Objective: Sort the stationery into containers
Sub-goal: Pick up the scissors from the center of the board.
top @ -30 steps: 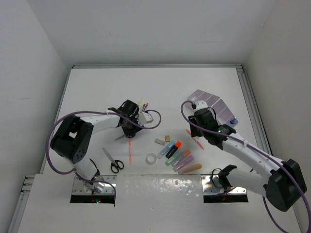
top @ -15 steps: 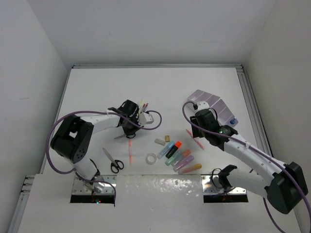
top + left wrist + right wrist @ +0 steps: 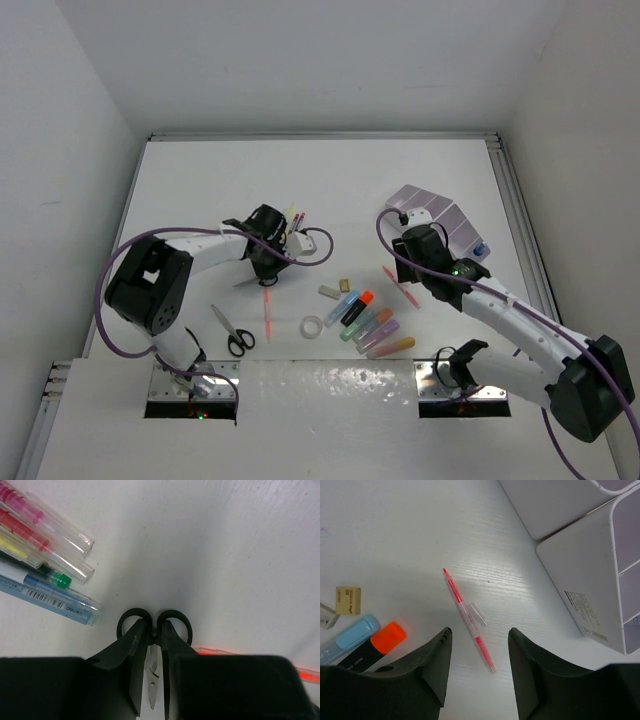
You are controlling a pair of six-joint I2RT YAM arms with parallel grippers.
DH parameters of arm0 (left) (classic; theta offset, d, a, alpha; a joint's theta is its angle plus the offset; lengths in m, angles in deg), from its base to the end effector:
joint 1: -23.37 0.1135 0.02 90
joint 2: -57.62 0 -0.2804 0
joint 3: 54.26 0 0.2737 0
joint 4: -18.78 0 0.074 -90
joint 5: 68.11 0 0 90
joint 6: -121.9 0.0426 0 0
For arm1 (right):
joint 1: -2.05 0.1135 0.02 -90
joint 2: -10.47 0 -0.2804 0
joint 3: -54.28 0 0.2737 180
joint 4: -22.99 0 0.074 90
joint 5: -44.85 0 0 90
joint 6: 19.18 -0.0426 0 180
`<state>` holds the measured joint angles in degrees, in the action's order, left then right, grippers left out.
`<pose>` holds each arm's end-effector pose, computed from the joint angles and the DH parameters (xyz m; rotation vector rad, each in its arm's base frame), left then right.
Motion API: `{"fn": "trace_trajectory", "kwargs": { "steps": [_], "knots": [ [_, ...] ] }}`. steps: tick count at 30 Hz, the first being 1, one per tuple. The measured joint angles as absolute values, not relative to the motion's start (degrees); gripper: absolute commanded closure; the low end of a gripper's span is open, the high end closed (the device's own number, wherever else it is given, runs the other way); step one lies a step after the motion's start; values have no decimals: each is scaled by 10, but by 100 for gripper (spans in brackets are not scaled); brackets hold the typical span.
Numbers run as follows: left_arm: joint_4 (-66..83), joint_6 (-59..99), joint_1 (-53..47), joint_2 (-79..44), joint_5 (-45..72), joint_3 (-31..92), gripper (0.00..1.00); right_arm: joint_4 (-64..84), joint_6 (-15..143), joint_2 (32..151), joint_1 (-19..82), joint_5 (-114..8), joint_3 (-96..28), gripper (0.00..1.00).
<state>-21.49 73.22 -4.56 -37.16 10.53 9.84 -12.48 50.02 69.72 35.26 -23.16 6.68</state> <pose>0.2757 -0.1557 0.1438 1.6183 2.2620 -0.2203 0.1944 0.1082 0.2160 -0.0745 2.3167 0.0120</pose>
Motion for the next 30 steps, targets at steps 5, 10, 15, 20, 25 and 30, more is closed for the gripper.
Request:
{"fn": "trace_trajectory", "kwargs": {
  "steps": [5, 10, 15, 20, 25, 30],
  "knots": [
    [-238, 736, -46, -372, 108, 121, 100, -125, 500, 697, 357, -232, 67, 52],
    [-247, 741, -46, -372, 114, 132, 100, -124, 500, 697, 364, -233, 67, 52],
    [-273, 733, -46, -372, 118, 156, 100, -117, 493, 697, 367, -240, 67, 52],
    [-301, 670, -46, -372, 114, 271, 100, -70, 469, 689, 367, -276, 65, 55],
    [-254, 580, -46, -365, 110, 390, 100, 27, 446, 706, 369, -332, 24, 56],
    [-199, 529, -59, -327, 129, 400, 100, 129, 439, 784, 389, -390, -53, 55]
  ]
}}
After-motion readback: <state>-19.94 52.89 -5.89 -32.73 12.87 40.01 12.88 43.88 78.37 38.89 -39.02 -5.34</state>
